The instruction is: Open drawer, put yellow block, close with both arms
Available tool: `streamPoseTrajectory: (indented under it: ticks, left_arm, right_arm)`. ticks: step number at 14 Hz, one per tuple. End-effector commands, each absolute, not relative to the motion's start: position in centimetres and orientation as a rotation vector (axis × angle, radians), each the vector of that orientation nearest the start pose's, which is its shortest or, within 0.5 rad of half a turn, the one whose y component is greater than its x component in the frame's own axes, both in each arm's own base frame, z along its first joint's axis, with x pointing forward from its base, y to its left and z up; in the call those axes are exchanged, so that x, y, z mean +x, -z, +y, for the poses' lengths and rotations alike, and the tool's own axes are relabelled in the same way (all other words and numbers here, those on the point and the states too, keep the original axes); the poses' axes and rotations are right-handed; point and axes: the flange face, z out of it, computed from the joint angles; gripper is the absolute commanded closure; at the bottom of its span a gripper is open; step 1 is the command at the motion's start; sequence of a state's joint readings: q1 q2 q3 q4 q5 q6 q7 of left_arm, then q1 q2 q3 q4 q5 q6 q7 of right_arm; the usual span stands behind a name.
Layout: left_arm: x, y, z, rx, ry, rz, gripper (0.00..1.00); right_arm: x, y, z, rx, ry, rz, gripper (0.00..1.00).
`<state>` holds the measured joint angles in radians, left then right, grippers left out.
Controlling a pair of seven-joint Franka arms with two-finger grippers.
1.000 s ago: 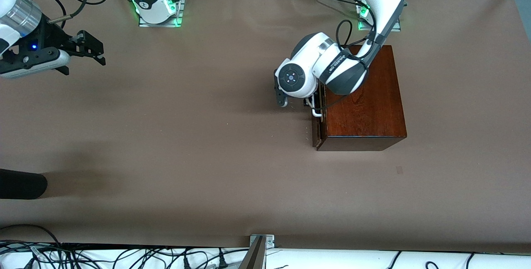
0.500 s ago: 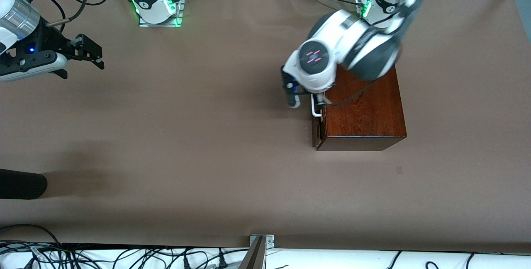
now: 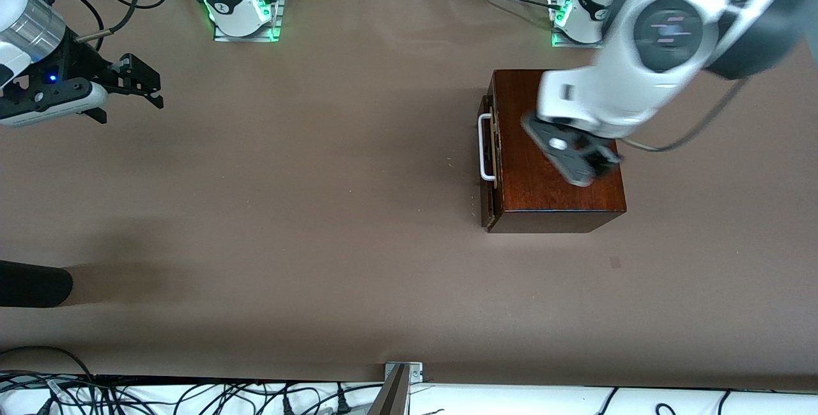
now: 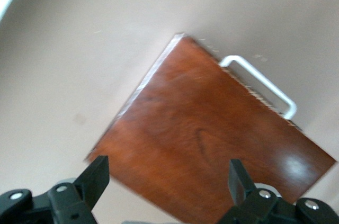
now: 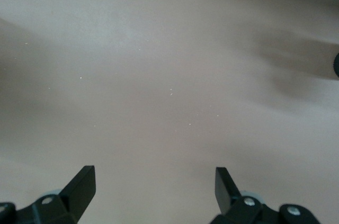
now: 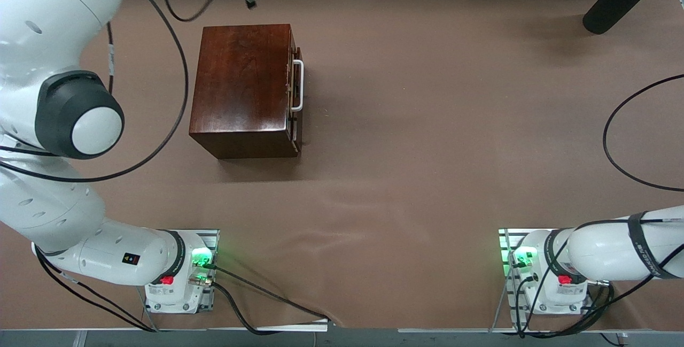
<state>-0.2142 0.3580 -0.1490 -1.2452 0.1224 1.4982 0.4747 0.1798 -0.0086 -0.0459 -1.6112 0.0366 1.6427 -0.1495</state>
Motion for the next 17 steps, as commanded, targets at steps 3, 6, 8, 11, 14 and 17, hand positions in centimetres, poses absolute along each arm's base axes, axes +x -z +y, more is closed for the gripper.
streamPoseTrajectory:
  ticks: [3,6,8,11,14,17]
  left_arm:
    - [61.9,-58.7,-11.9,-2.962,0.054,0.730,0.00]
    - [59.9,-59.3,-6.2,-3.089,0.044,0.165,0.00]
    - [56.7,-59.1,-4.9,-3.098,0.008,0.049,0.00]
    - [55.2,-57.5,-3.4,-3.131,-0.021,0.052,0.00]
    - [54.9,-56.9,-2.9,-3.139,-0.036,0.034,0.00]
    - [55.0,-56.8,-2.9,-3.139,-0.041,0.029,0.00]
  right_arm:
    - [55.5,-62.1,7.5,-3.074,0.072,-0.412,0.00]
    - [55.5,-62.0,7.5,-3.071,0.067,-0.409,0.00]
    - [55.5,-62.0,7.5,-3.071,0.069,-0.409,0.00]
    - [55.5,-62.0,7.5,-3.071,0.069,-0.407,0.00]
    - [55.5,-62.0,7.5,-3.072,0.069,-0.405,0.00]
    - [55.6,-62.0,7.4,-3.072,0.069,-0.405,0.00]
